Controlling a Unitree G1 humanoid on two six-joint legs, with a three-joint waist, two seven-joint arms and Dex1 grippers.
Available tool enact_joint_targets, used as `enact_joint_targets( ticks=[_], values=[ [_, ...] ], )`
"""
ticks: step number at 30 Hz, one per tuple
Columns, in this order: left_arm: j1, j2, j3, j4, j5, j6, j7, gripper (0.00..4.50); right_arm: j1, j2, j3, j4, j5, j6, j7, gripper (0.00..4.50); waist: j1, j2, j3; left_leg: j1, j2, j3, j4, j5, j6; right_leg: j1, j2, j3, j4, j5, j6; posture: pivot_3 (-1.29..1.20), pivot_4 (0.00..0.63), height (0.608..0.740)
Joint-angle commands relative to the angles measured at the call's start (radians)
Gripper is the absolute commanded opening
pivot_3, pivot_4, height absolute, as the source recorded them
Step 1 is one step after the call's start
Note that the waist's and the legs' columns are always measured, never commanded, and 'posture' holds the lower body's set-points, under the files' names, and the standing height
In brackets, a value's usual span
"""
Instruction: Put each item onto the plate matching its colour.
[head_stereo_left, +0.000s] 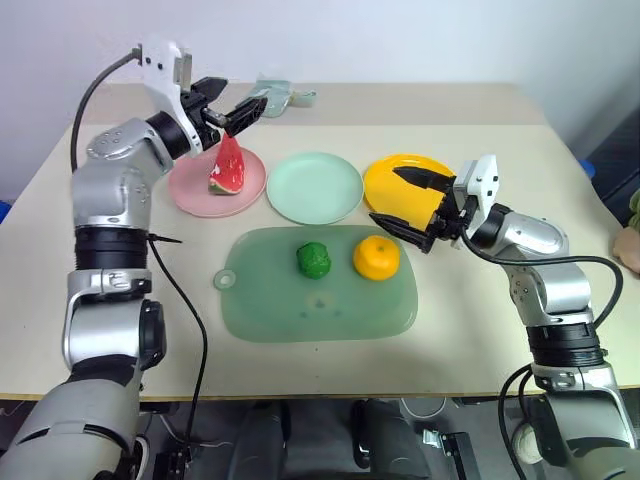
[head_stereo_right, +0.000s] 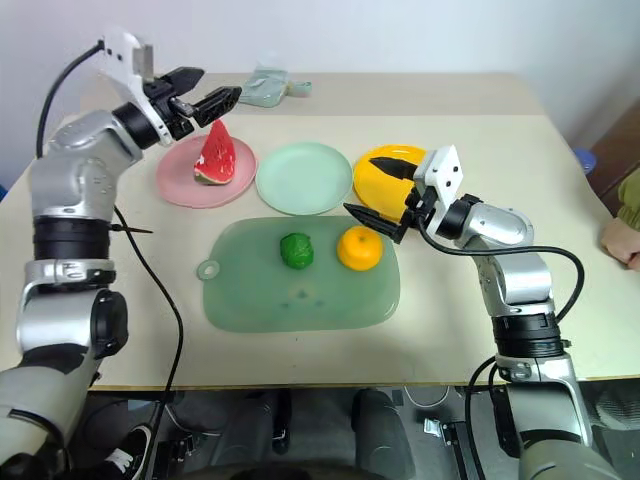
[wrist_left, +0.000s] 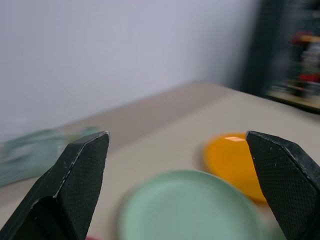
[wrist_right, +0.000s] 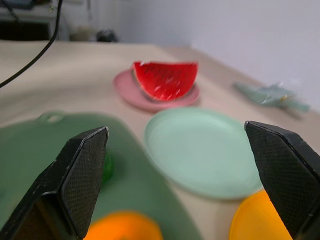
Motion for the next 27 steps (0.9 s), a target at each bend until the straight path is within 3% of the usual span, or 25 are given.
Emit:
enact_joint_targets(
  ticks=[1,5,10,21,27],
  values=[
    [0.064,0.026,-0.060,-0.124,-0.030,-0.043,-0.155,4.46,0.009,-0.041,-0.040,-0.048,0.054,0.028,0.057,4.50,0.001,0.000,0.000,0.000,0.000,0.000,0.000,0.000,0.000,0.000,0.000,0.000,0.000,0.000,0.000,0.00,0.150,0.737],
    [0.160,0.026,-0.089,-0.229,-0.110,0.001,-0.272,4.46,0.014,-0.050,-0.045,-0.062,0.060,0.041,0.054,4.50,0.002,0.000,0.000,0.000,0.000,0.000,0.000,0.000,0.000,0.000,0.000,0.000,0.000,0.000,0.000,0.00,0.150,0.737],
    [0.229,0.058,-0.218,-0.168,0.041,-0.191,-0.378,4.46,0.037,-0.044,-0.047,-0.095,0.063,0.054,0.037,4.50,0.004,0.000,0.000,0.000,0.000,0.000,0.000,0.000,0.000,0.000,0.001,0.000,0.000,0.000,0.000,0.00,0.150,0.737],
    [0.192,-0.096,-0.374,0.059,0.246,-0.410,-0.330,4.46,0.052,-0.048,-0.040,-0.124,0.052,0.064,0.011,4.50,0.006,0.000,0.000,0.000,0.000,0.000,0.001,0.000,0.000,0.000,0.000,0.000,-0.001,0.000,0.000,0.00,0.150,0.737],
    [0.197,-0.123,-0.411,0.120,0.329,-0.509,-0.298,4.46,0.093,-0.084,-0.027,-0.146,0.065,0.108,0.054,4.50,0.006,0.000,0.000,0.000,0.000,0.000,0.001,0.000,0.001,0.000,0.000,0.000,-0.001,0.000,0.000,0.00,0.150,0.737]
  ],
)
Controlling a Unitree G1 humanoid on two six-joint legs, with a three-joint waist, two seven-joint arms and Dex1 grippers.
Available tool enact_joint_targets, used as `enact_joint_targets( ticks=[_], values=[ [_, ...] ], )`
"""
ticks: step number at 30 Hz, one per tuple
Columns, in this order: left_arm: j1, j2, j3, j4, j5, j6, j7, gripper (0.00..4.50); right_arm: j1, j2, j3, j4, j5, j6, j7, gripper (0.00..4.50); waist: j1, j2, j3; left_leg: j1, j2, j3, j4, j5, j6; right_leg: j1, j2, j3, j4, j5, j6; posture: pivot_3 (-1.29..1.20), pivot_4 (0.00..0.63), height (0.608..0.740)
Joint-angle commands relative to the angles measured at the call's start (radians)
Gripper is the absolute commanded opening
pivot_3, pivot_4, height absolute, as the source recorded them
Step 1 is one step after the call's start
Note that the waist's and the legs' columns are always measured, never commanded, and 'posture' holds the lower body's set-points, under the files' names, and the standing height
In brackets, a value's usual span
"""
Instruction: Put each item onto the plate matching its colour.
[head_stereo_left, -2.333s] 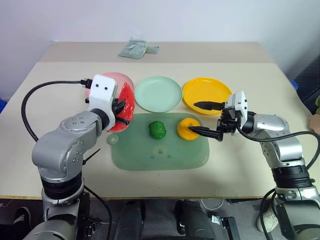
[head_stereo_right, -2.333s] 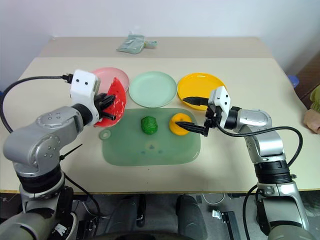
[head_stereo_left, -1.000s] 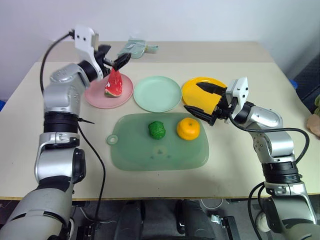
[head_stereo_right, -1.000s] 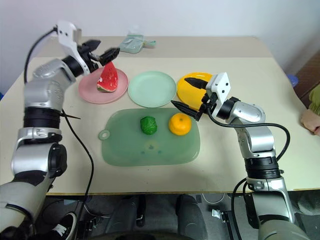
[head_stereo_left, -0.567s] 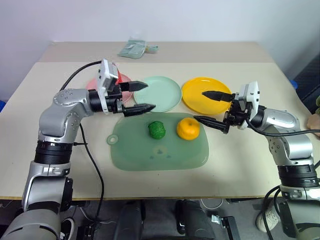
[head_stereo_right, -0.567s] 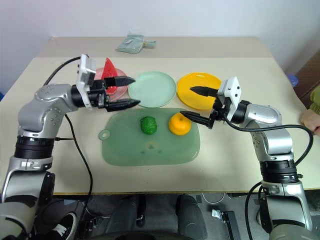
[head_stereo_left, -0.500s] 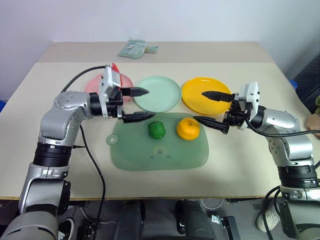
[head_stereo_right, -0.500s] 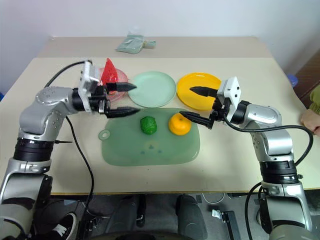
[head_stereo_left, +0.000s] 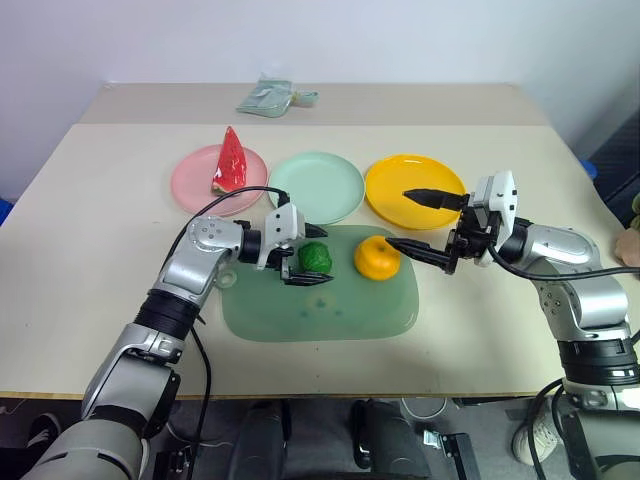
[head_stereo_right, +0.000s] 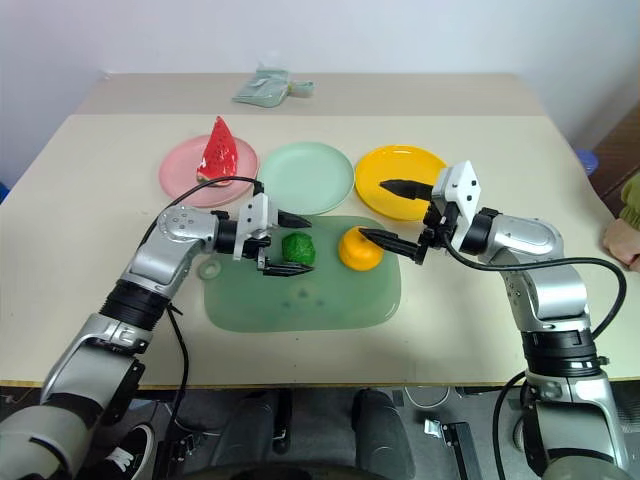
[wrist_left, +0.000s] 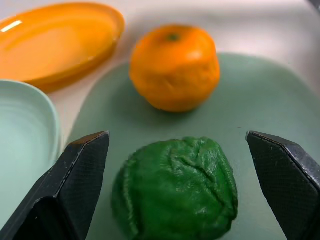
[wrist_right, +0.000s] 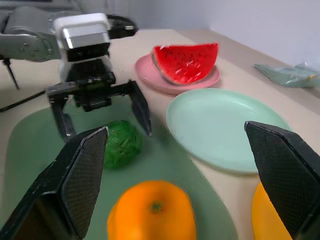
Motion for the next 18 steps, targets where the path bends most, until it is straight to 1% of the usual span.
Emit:
enact_joint_targets(
  ticks=[1,2,5,7,8,11,13,15,18],
  values=[
    [-0.008,-0.005,0.003,0.012,0.023,-0.033,0.011,4.46,0.017,-0.034,-0.009,-0.056,0.042,0.047,0.041,4.50,0.000,0.000,0.000,0.000,0.000,0.000,0.000,0.000,0.000,0.000,0.000,0.000,0.000,0.000,0.000,0.00,0.150,0.737],
    [-0.008,-0.011,0.007,0.013,0.016,-0.021,0.011,4.46,0.022,-0.041,-0.009,-0.065,0.047,0.053,0.052,4.50,0.000,0.000,0.000,0.000,0.000,0.000,0.000,0.000,0.000,0.000,0.000,0.000,0.000,0.000,0.000,0.00,0.150,0.737],
    [-0.009,-0.021,0.015,0.010,-0.003,0.018,0.003,3.74,0.011,-0.031,-0.016,-0.056,0.038,0.042,0.040,4.50,0.000,0.000,0.000,0.000,0.000,0.000,0.000,0.000,0.000,0.000,0.000,0.000,0.000,0.000,0.000,0.00,0.150,0.737],
    [-0.010,-0.022,0.019,0.009,-0.007,0.028,-0.001,2.71,0.008,-0.027,-0.013,-0.053,0.028,0.032,0.035,4.50,-0.001,0.000,0.000,0.000,0.000,0.000,0.000,0.000,0.000,0.000,0.000,0.000,0.000,0.000,0.000,0.00,0.150,0.737],
    [-0.010,-0.024,0.024,0.002,-0.006,0.023,0.007,2.59,0.007,-0.025,-0.013,-0.051,0.025,0.027,0.032,4.50,-0.001,0.000,0.000,0.000,0.000,0.000,0.000,0.000,0.000,0.000,0.000,0.000,0.000,0.000,0.000,0.00,0.150,0.737],
    [-0.012,-0.035,0.046,-0.028,-0.021,0.017,0.029,2.59,0.005,-0.020,-0.015,-0.047,0.027,0.025,0.024,4.50,0.000,0.000,0.000,0.000,0.000,0.000,0.000,0.000,0.000,0.000,0.000,0.000,0.000,0.000,0.000,0.00,0.150,0.737],
    [-0.042,-0.061,0.089,-0.029,-0.056,0.049,0.070,2.59,-0.001,-0.015,-0.020,-0.040,0.029,0.021,0.018,4.50,0.001,0.000,0.000,0.000,0.000,0.000,0.000,0.000,0.000,0.000,0.000,0.000,0.000,0.000,0.000,0.00,0.150,0.737],
    [-0.085,-0.089,0.128,0.005,-0.058,0.054,0.137,2.59,-0.013,-0.008,-0.024,-0.027,0.031,0.022,0.007,4.50,0.001,0.000,0.000,0.000,0.000,0.000,0.001,0.000,0.000,0.000,0.000,0.000,0.000,0.000,0.000,0.00,0.150,0.737],
    [-0.172,-0.135,0.178,0.135,-0.022,0.000,0.285,2.59,-0.037,0.002,-0.016,-0.004,0.008,0.002,-0.011,4.50,0.001,0.000,0.000,0.000,0.000,-0.001,0.001,0.000,0.000,0.000,0.000,0.000,0.000,0.000,0.000,0.00,0.150,0.737]
  ],
)
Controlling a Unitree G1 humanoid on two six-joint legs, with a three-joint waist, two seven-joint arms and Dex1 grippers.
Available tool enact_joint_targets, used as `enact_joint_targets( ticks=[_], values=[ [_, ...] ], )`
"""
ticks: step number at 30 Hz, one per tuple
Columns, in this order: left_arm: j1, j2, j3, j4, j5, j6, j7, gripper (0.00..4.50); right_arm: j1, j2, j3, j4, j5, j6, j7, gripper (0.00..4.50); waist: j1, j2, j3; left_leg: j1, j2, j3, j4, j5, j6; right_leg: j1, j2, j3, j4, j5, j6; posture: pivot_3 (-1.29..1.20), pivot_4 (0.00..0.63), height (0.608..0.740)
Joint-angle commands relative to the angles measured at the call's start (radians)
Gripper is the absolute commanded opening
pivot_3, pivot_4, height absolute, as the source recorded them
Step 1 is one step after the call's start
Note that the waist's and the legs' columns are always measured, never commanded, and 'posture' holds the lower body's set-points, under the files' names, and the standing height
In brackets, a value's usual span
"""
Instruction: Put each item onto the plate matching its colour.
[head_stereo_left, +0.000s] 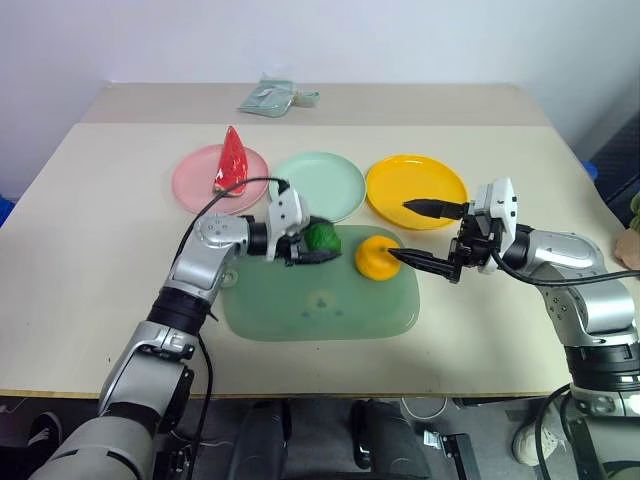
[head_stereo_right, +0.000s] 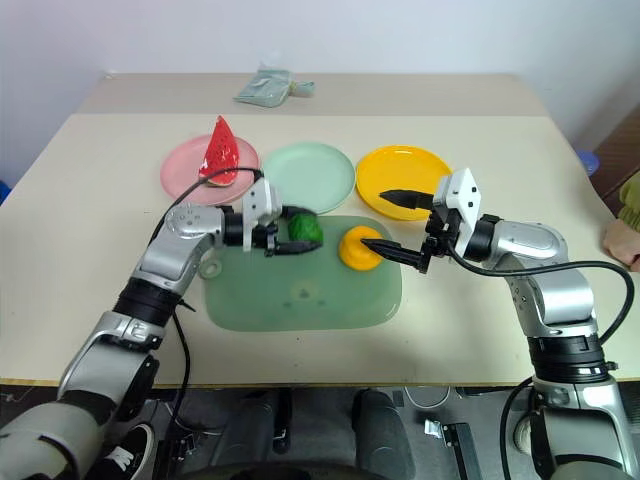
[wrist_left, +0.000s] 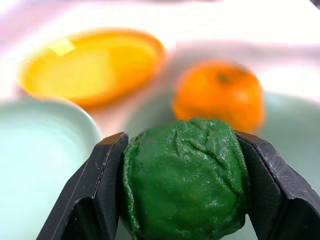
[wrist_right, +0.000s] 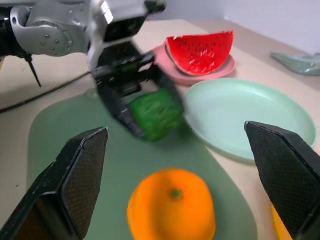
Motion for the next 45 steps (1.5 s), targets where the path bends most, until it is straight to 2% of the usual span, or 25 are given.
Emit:
enact_joint_targets(
  ticks=[1,4,9,17,19,21,24,28,32,35,40,45],
  values=[
    [-0.123,-0.048,0.090,0.147,0.011,-0.064,0.184,2.59,-0.045,0.015,-0.012,0.017,-0.024,-0.038,-0.029,4.50,-0.001,0.000,0.000,0.000,0.000,0.000,0.000,0.000,0.000,0.000,0.000,0.000,0.000,0.000,0.000,0.00,0.150,0.737],
    [-0.233,-0.087,0.131,0.340,0.039,-0.124,0.340,2.59,-0.061,0.030,-0.007,0.033,-0.039,-0.048,-0.049,4.50,-0.001,0.000,0.000,0.000,0.000,0.000,0.000,0.000,0.000,0.000,0.000,0.000,0.000,0.000,0.000,0.00,0.150,0.737],
    [-0.347,-0.129,0.163,0.601,0.069,-0.182,0.471,2.59,-0.057,0.047,-0.013,0.034,-0.057,-0.049,-0.090,4.50,-0.002,0.000,0.000,0.000,0.000,0.000,-0.001,0.000,0.000,0.000,0.000,0.000,-0.001,0.000,0.000,0.00,0.150,0.737],
    [-0.399,-0.149,0.173,0.767,0.113,-0.226,0.518,2.59,-0.031,0.056,-0.018,0.007,-0.065,-0.056,-0.119,4.50,-0.001,0.000,0.000,0.000,0.000,0.001,-0.001,0.000,0.000,0.000,0.000,0.000,-0.001,0.000,0.000,0.00,0.150,0.737],
    [-0.403,-0.154,0.191,0.777,0.094,-0.205,0.477,3.63,-0.027,0.051,-0.020,0.002,-0.063,-0.055,-0.118,4.50,-0.001,0.000,0.000,0.000,0.000,0.001,-0.001,0.000,0.000,0.000,0.000,0.000,-0.001,0.000,0.000,0.00,0.150,0.737],
    [-0.403,-0.158,0.203,0.778,0.087,-0.196,0.456,4.47,-0.027,0.049,-0.021,0.001,-0.062,-0.056,-0.117,4.50,-0.001,0.000,0.000,0.000,0.000,0.001,-0.001,0.000,0.000,0.000,0.000,0.000,-0.001,0.000,0.000,0.00,0.150,0.737],
    [-0.412,-0.150,0.217,0.763,0.089,-0.193,0.447,4.47,-0.031,0.051,-0.013,0.006,-0.067,-0.062,-0.112,4.50,-0.002,0.000,0.000,0.000,0.000,0.001,-0.001,0.000,0.000,0.000,0.000,0.000,-0.001,0.000,0.000,0.00,0.150,0.737],
    [-0.398,-0.127,0.231,0.646,0.042,-0.149,0.293,4.47,-0.030,0.051,-0.005,-0.004,-0.053,-0.053,-0.091,4.50,-0.002,0.000,0.000,0.000,0.000,0.001,-0.001,0.000,0.000,0.000,0.000,0.000,-0.001,0.000,0.000,0.00,0.150,0.737],
    [-0.254,-0.019,0.185,0.197,-0.075,0.039,-0.008,4.47,-0.004,0.033,0.028,-0.020,-0.058,-0.015,-0.054,4.50,-0.011,0.000,0.000,0.000,0.000,0.001,-0.001,0.000,0.000,0.000,0.000,0.000,-0.001,0.000,0.000,0.00,0.150,0.737],
    [-0.118,0.083,0.181,-0.076,-0.184,0.167,-0.158,4.47,-0.016,0.050,0.076,-0.001,-0.092,-0.007,-0.064,4.50,-0.030,0.001,0.000,0.001,0.001,0.001,-0.003,0.000,0.000,0.000,0.001,0.000,0.000,0.000,0.000,0.00,0.150,0.737],
    [0.089,0.242,0.202,-0.386,-0.300,0.321,-0.258,4.47,-0.058,0.104,0.161,0.034,-0.157,0.004,-0.096,4.50,-0.029,0.001,0.000,0.002,0.001,0.001,-0.002,0.000,0.000,0.000,0.001,0.001,0.001,0.000,0.000,0.00,0.150,0.737],
    [0.252,0.333,0.246,-0.543,-0.368,0.307,-0.301,4.47,-0.079,0.101,0.215,0.101,-0.241,0.037,-0.133,4.50,-0.010,0.001,0.000,0.001,0.001,0.001,-0.001,0.000,0.000,0.000,0.000,0.001,0.000,0.000,0.000,0.00,0.150,0.737]
  ],
)
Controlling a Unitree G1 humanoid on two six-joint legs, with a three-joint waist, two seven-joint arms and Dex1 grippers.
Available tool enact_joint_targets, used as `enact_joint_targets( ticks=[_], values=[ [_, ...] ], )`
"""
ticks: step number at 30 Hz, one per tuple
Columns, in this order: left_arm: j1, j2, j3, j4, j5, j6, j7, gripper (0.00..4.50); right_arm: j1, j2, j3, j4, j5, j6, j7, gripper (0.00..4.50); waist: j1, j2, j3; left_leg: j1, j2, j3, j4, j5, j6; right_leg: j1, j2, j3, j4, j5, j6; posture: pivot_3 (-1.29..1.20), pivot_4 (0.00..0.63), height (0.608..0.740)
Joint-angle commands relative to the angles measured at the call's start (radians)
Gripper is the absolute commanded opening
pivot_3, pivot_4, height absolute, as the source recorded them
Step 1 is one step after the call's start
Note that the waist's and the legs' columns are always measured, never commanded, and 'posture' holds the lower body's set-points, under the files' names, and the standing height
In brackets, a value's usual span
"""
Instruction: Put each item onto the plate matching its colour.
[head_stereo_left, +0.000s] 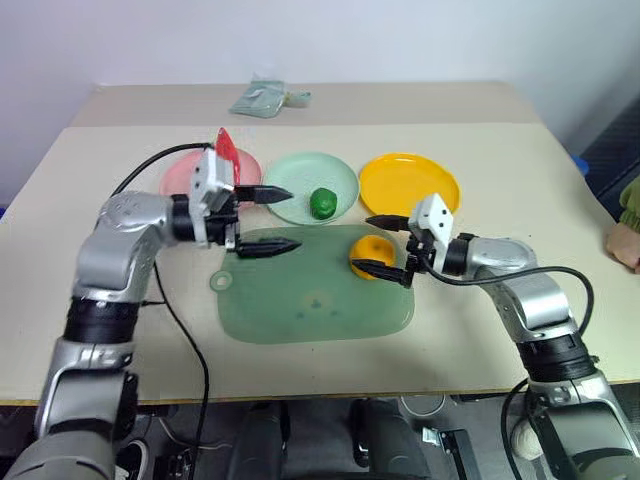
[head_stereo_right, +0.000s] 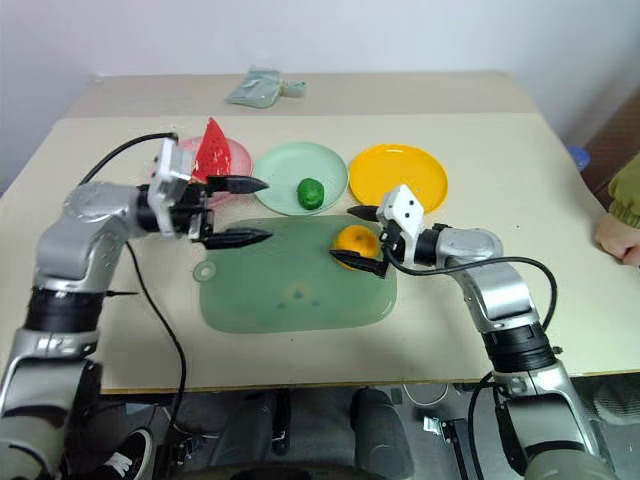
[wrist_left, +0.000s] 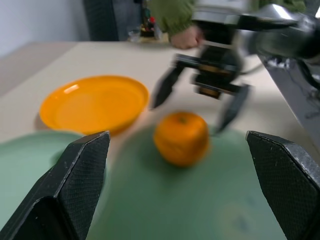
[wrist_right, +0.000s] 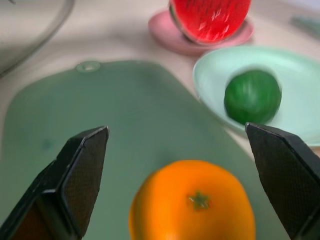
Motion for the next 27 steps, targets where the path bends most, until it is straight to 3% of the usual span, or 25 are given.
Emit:
enact_joint_targets(
  ticks=[1,5,11,16,21,27],
  values=[
    [0.068,0.053,0.046,-0.106,-0.058,0.002,-0.028,4.47,-0.017,-0.012,0.007,0.021,-0.039,0.018,-0.014,4.50,0.008,0.000,0.000,0.000,0.000,0.000,0.000,0.000,0.000,0.000,0.000,0.000,0.000,0.000,0.000,0.00,0.150,0.737],
    [0.183,0.114,0.081,-0.163,-0.063,-0.048,-0.048,4.47,-0.022,-0.032,0.012,0.037,-0.064,0.016,-0.003,4.50,0.008,0.000,0.000,0.000,0.000,0.000,0.000,0.000,0.000,0.000,0.000,0.000,0.000,0.000,0.000,0.00,0.150,0.737],
    [0.215,0.132,0.095,-0.127,-0.067,-0.074,-0.039,4.47,-0.015,-0.040,0.011,0.042,-0.051,0.041,0.033,4.50,0.013,0.000,0.000,0.000,0.000,0.000,0.000,0.000,0.000,0.000,0.000,0.000,0.000,0.000,0.000,0.00,0.150,0.737],
    [0.202,0.114,0.084,-0.115,-0.064,-0.091,-0.018,4.50,-0.016,-0.036,0.009,0.037,-0.047,0.047,0.049,3.05,0.012,0.000,0.000,0.000,0.000,0.000,0.000,0.000,0.000,0.000,0.001,0.000,0.000,0.000,0.000,0.00,0.150,0.737],
    [0.171,0.086,0.087,-0.102,-0.068,-0.090,0.028,4.50,-0.047,-0.006,-0.042,0.038,-0.023,0.029,0.012,3.04,0.012,0.000,0.000,0.000,0.000,0.000,0.000,0.000,0.000,0.000,0.001,0.000,0.000,0.000,0.000,0.00,0.150,0.737],
    [0.089,0.004,0.059,-0.019,0.015,-0.109,0.196,4.50,-0.214,0.076,-0.150,0.240,-0.100,-0.123,-0.241,3.04,0.011,0.000,0.000,0.000,0.000,0.000,0.000,0.000,0.000,0.000,0.001,0.000,0.000,0.000,0.000,0.00,0.150,0.737]
  ],
)
